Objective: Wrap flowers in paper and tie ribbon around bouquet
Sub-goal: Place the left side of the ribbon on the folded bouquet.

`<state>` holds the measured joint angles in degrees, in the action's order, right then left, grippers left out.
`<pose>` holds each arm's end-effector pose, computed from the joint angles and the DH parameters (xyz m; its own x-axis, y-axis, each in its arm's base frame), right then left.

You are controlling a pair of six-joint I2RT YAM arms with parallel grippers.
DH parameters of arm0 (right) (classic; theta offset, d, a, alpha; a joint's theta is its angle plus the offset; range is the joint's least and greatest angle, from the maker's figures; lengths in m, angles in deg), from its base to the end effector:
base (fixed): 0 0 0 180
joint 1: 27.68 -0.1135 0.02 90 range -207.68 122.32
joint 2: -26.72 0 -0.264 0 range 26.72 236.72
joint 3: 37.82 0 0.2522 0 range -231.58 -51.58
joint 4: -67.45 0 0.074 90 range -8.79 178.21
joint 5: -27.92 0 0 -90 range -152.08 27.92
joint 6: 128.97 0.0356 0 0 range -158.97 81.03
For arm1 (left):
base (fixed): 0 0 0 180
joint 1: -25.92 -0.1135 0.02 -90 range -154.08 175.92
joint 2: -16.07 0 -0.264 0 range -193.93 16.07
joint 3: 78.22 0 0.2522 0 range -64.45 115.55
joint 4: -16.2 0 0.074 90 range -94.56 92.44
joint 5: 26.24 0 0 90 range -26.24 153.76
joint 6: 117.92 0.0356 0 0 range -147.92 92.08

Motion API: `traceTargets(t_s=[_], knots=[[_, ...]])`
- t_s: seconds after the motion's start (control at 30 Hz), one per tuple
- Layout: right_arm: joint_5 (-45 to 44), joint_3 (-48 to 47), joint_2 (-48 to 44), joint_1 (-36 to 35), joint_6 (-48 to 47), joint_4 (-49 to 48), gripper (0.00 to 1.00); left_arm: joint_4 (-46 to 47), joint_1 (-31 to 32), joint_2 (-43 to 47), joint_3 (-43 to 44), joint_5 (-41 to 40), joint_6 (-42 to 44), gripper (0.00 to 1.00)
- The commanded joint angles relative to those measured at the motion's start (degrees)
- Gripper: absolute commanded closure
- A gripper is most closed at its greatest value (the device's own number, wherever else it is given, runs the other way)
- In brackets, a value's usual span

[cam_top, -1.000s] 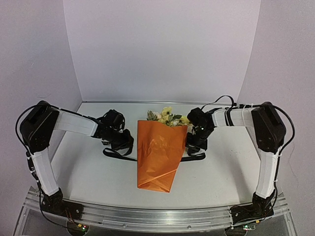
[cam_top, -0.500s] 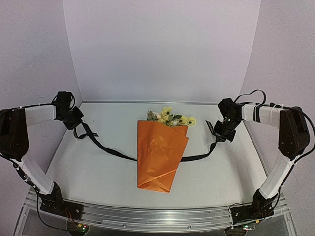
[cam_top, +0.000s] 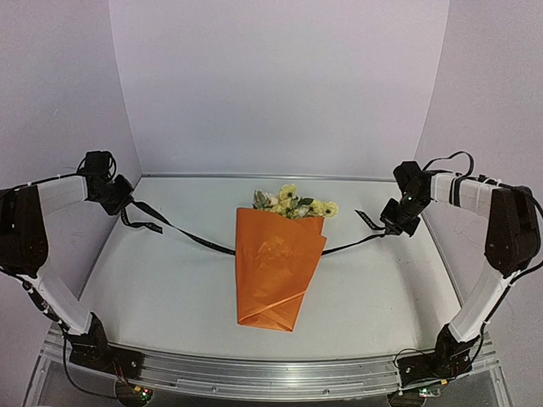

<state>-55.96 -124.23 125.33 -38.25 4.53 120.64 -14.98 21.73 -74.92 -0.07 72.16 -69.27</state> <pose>0.3449 0.0682 0.2218 -0.8039 0.5462 -0.2354 0.4512 0.8179 0.3570 0.3484 0.0203 0.2455 -0.5417 -0.6950 -0.4728 -0.4335 0.7129 -0.5513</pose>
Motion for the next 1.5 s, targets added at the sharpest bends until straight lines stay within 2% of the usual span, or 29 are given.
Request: traceTargets(t_s=[0.0,0.17,0.27,0.37,0.43,0.57,0.7,0.93,1.07,1.13,1.33,1.47], knots=[[3.2,-2.5,-0.7,0.1,0.4,1.6,1.00,5.4,5.4,4.7,-1.4,5.6,4.7,1.00],[3.9,2.1,-3.0,-2.3,0.5,1.4,1.00,12.0,18.2,8.0,-1.9,9.0,11.8,1.00],[3.8,5.7,-4.4,-4.2,0.7,0.2,1.00,15.3,31.7,6.3,2.3,7.2,18.1,1.00],[4.8,7.3,-4.3,-5.0,1.1,-0.6,1.00,15.4,48.2,-1.2,10.5,6.3,27.8,1.00],[5.9,7.8,-3.8,-4.9,1.3,-0.9,1.00,10.7,57.4,-8.1,17.8,6.2,35.4,1.00],[7.9,7.4,-2.1,-4.9,1.1,-1.1,1.00,2.8,66.2,-20.8,27.0,9.2,44.7,1.00],[9.6,5.0,0.6,-4.9,1.0,-1.1,1.00,-2.0,68.6,-28.6,32.9,10.3,49.1,1.00],[11.0,-0.9,4.2,-4.9,1.2,-0.1,1.00,-2.8,68.7,-34.4,38.9,6.3,51.6,1.00],[11.0,-3.2,4.8,-5.0,0.8,0.8,1.00,2.0,68.5,-35.2,40.5,-0.8,53.8,1.00],[11.0,-3.7,4.7,-4.9,0.7,1.1,1.00,3.9,67.5,-35.3,41.9,-1.9,55.5,1.00],[10.4,-5.3,4.0,-4.9,-0.2,3.1,1.00,3.1,63.3,-36.7,49.4,4.9,59.5,1.00],[9.8,-7.6,4.5,-4.7,-2.1,5.8,1.00,-6.5,64.1,-42.3,56.9,13.0,64.5,1.00]])
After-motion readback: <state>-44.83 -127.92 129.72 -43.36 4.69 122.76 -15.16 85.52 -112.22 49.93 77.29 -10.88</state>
